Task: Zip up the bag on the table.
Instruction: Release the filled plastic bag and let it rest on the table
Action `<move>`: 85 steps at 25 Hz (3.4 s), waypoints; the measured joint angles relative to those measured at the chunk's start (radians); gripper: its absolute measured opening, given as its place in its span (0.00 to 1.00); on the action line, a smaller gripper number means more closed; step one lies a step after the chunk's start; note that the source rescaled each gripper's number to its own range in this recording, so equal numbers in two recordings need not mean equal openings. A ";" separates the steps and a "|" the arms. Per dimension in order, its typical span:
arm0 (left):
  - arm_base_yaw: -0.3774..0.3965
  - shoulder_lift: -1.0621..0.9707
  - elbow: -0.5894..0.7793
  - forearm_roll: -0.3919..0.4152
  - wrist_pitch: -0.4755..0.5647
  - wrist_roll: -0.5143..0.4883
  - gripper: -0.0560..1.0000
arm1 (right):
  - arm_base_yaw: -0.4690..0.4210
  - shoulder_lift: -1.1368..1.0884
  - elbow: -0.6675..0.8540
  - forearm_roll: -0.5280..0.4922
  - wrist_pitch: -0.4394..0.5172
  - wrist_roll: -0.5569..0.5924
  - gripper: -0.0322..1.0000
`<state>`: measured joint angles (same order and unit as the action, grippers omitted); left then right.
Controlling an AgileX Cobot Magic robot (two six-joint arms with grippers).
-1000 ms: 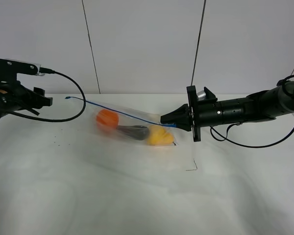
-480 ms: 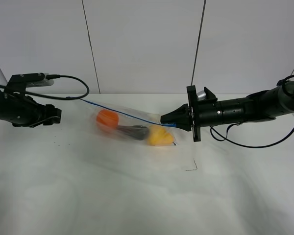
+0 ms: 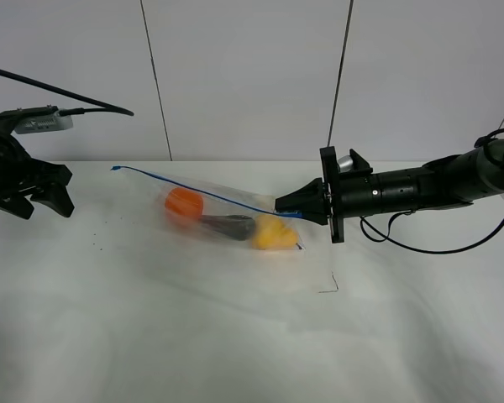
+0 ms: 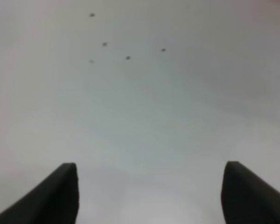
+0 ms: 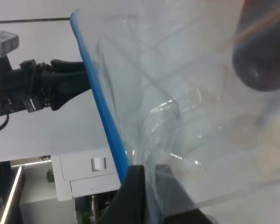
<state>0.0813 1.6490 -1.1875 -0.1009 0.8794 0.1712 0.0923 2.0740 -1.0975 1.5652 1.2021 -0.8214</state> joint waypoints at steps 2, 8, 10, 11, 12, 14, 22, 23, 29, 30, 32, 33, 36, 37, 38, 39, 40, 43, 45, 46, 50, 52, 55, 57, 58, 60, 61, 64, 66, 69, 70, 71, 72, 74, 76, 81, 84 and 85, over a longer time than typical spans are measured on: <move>0.000 -0.002 -0.001 0.023 0.026 -0.034 0.93 | 0.000 0.000 0.000 0.000 0.000 0.000 0.03; 0.000 -0.002 -0.004 0.061 0.141 -0.082 0.96 | 0.000 0.000 0.000 0.000 0.000 0.000 0.03; 0.000 -0.002 -0.004 0.061 0.208 -0.083 0.96 | 0.000 0.000 0.000 0.000 0.000 0.000 0.03; 0.000 -0.003 -0.004 0.061 0.243 -0.084 0.96 | 0.000 0.000 0.000 0.000 0.000 0.000 0.03; 0.000 -0.003 -0.004 0.061 0.288 -0.085 0.96 | 0.000 0.000 0.000 0.000 0.000 0.000 0.03; 0.000 -0.005 -0.004 0.063 0.306 -0.085 0.96 | 0.000 0.000 0.000 0.000 0.000 0.000 0.03; 0.000 -0.165 0.154 0.063 0.306 -0.093 0.96 | 0.000 0.000 0.000 -0.007 0.000 0.000 0.03; 0.000 -0.207 0.192 0.063 0.306 -0.093 0.96 | 0.000 0.000 0.000 -0.007 0.000 0.000 0.03; 0.000 -0.429 0.383 0.063 0.305 -0.093 0.96 | 0.000 0.000 0.000 -0.008 0.000 0.000 0.03; 0.000 -0.470 0.424 0.063 0.302 -0.093 0.96 | 0.000 0.000 0.000 -0.008 0.000 0.000 0.03; 0.000 -0.580 0.500 0.063 0.283 -0.093 0.96 | 0.000 0.000 0.000 -0.009 0.000 0.000 0.03; 0.000 -0.623 0.528 0.063 0.272 -0.093 0.96 | 0.000 0.000 0.000 -0.009 0.000 0.000 0.03; 0.000 -0.760 0.603 0.063 0.248 -0.093 0.96 | 0.000 0.000 0.000 -0.010 0.000 0.000 0.03; 0.000 -0.807 0.625 0.063 0.243 -0.093 0.96 | 0.000 0.000 0.000 -0.010 0.000 0.000 0.03; 0.000 -0.851 0.645 0.063 0.238 -0.093 0.96 | 0.000 0.000 0.000 -0.010 0.000 0.000 0.03; 0.000 -0.888 0.656 0.063 0.232 -0.093 0.96 | 0.000 0.000 0.000 -0.010 0.000 0.000 0.03; 0.000 -0.930 0.665 0.063 0.218 -0.094 0.96 | 0.000 0.000 0.000 -0.010 0.000 0.000 0.03; 0.000 -1.039 0.682 0.064 0.181 -0.094 0.96 | 0.000 0.000 0.000 -0.010 0.000 0.000 0.03; 0.000 -1.083 0.689 0.066 0.182 -0.094 0.96 | 0.000 0.000 0.000 -0.010 0.000 0.000 0.03; 0.000 -1.103 0.690 0.066 0.182 -0.094 0.96 | 0.000 0.000 0.000 -0.010 0.000 0.000 0.03; 0.000 -1.139 0.692 0.066 0.182 -0.094 0.96 | 0.000 0.000 0.000 -0.015 0.000 0.000 0.03; 0.000 -1.144 0.692 0.066 0.181 -0.094 0.96 | 0.000 0.000 0.000 -0.016 0.000 0.000 0.03; 0.000 -1.144 0.692 0.066 0.181 -0.092 0.96 | 0.000 0.000 0.000 -0.018 0.000 0.000 0.03; -0.001 -1.144 0.692 0.066 0.181 -0.092 0.96 | 0.000 0.000 0.000 -0.018 0.000 0.000 0.03; -0.007 -1.144 0.692 0.066 0.181 -0.092 0.96 | 0.000 0.000 0.000 -0.018 0.000 0.000 0.03; -0.028 -1.144 0.692 0.066 0.180 -0.091 0.96 | 0.000 0.000 0.000 -0.018 0.000 0.000 0.03; -0.040 -1.144 0.692 0.066 0.180 -0.091 0.96 | 0.000 0.000 0.000 -0.018 0.000 0.000 0.03; -0.051 -1.156 0.692 0.066 0.179 -0.091 0.96 | 0.000 0.000 0.000 -0.018 0.000 0.000 0.03; -0.051 -1.194 0.692 0.066 0.178 -0.091 0.96 | 0.000 0.000 0.000 -0.018 0.000 0.000 0.03; -0.051 -1.325 0.692 0.066 0.177 -0.091 0.96 | 0.000 0.000 0.000 -0.018 0.000 0.000 0.03; -0.051 -1.365 0.692 0.066 0.177 -0.091 0.96 | 0.000 0.000 0.000 -0.018 0.000 0.000 0.03; -0.051 -1.404 0.692 0.066 0.177 -0.091 0.96 | 0.000 0.000 0.000 -0.018 0.000 0.000 0.03; -0.051 -1.435 0.692 0.066 0.177 -0.091 0.96 | 0.000 0.000 0.000 -0.018 0.000 0.003 0.04; -0.051 -1.503 0.692 0.066 0.177 -0.091 0.96 | 0.000 0.000 0.000 -0.018 0.000 0.013 0.13; -0.051 -1.566 0.692 0.066 0.177 -0.091 0.96 | 0.000 0.000 0.000 -0.020 0.000 0.032 0.37; -0.051 -1.653 0.692 0.063 0.187 -0.090 0.96 | -0.004 0.000 -0.004 -0.058 0.002 0.070 0.93; -0.051 -1.655 0.692 0.062 0.188 -0.090 0.96 | -0.031 0.000 -0.068 -0.203 0.003 0.145 0.99; -0.051 -1.655 0.692 0.062 0.188 -0.090 0.96 | -0.040 0.000 -0.110 -0.269 0.004 0.175 0.99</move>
<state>0.0305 -0.0065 -0.4950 -0.0388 1.0672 0.0809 0.0526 2.0740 -1.2073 1.2958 1.2062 -0.6460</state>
